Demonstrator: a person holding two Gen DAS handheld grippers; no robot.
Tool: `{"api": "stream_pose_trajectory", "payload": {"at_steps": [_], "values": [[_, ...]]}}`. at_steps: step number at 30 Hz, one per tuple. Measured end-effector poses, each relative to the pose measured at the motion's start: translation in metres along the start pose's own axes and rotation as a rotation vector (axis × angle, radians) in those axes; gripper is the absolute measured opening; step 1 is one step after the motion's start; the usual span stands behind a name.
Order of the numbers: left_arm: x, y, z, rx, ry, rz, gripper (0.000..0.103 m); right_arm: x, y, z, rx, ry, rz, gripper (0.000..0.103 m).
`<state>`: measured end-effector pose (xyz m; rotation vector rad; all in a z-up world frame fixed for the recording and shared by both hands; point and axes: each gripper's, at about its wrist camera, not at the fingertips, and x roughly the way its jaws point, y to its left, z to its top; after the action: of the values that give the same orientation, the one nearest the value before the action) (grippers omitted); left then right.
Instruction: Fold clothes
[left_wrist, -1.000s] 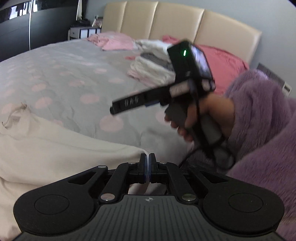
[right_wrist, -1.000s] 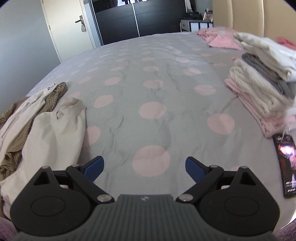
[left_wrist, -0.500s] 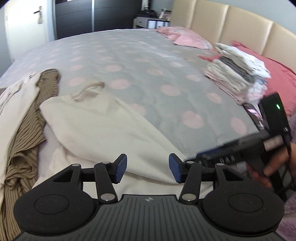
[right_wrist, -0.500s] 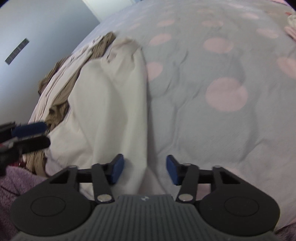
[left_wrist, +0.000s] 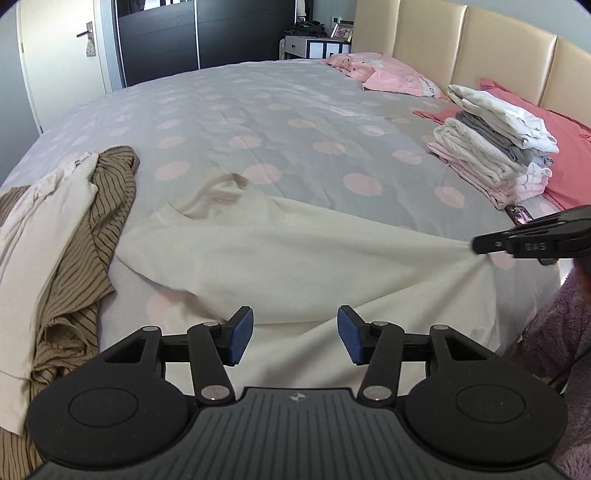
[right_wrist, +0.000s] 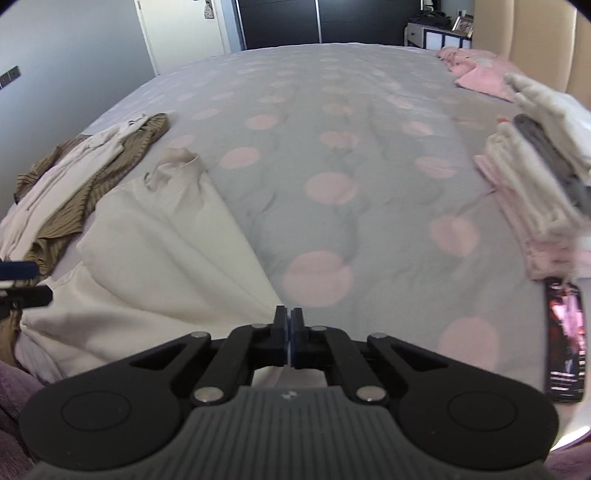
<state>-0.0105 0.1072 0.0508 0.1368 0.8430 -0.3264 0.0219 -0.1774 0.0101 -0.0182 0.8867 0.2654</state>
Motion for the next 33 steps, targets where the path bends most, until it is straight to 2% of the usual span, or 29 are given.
{"api": "stream_pose_trajectory", "payload": {"at_steps": [2,6,10,13,16,17,18,20,24,27,33], "values": [[-0.001,0.002,0.003,-0.002,-0.008,0.006,0.048,-0.009,-0.009,0.001,-0.027,-0.008,-0.040,0.000],[-0.004,0.004,0.007,0.001,-0.020,0.008,0.049,-0.029,-0.032,0.002,-0.074,-0.045,-0.175,0.000],[0.001,0.002,0.008,0.013,-0.011,0.001,0.050,-0.034,-0.056,-0.004,-0.064,-0.015,-0.269,0.001],[0.010,0.000,0.011,0.027,0.007,-0.005,0.051,-0.023,-0.056,-0.013,-0.098,0.072,-0.238,0.002],[0.023,0.004,0.014,0.043,0.029,0.023,0.052,-0.019,-0.047,-0.018,-0.152,0.067,-0.257,0.007],[0.027,0.007,0.015,0.044,0.035,0.040,0.053,-0.018,-0.045,-0.019,-0.167,0.054,-0.265,0.012],[0.032,0.010,0.016,0.045,0.042,0.057,0.055,-0.019,-0.043,-0.019,-0.173,0.034,-0.271,0.025],[0.041,0.019,0.017,0.025,0.055,0.093,0.056,-0.021,-0.039,-0.018,-0.181,-0.009,-0.278,0.042],[0.058,0.034,0.011,-0.044,0.102,0.121,0.059,-0.017,-0.020,-0.021,-0.240,-0.060,-0.247,0.047],[0.070,0.041,0.000,-0.117,0.140,0.085,0.062,-0.006,-0.004,-0.026,-0.280,-0.042,-0.172,0.051],[0.098,0.049,-0.011,-0.223,0.198,0.086,0.062,0.014,0.027,-0.036,-0.355,0.001,-0.036,0.055]]}}
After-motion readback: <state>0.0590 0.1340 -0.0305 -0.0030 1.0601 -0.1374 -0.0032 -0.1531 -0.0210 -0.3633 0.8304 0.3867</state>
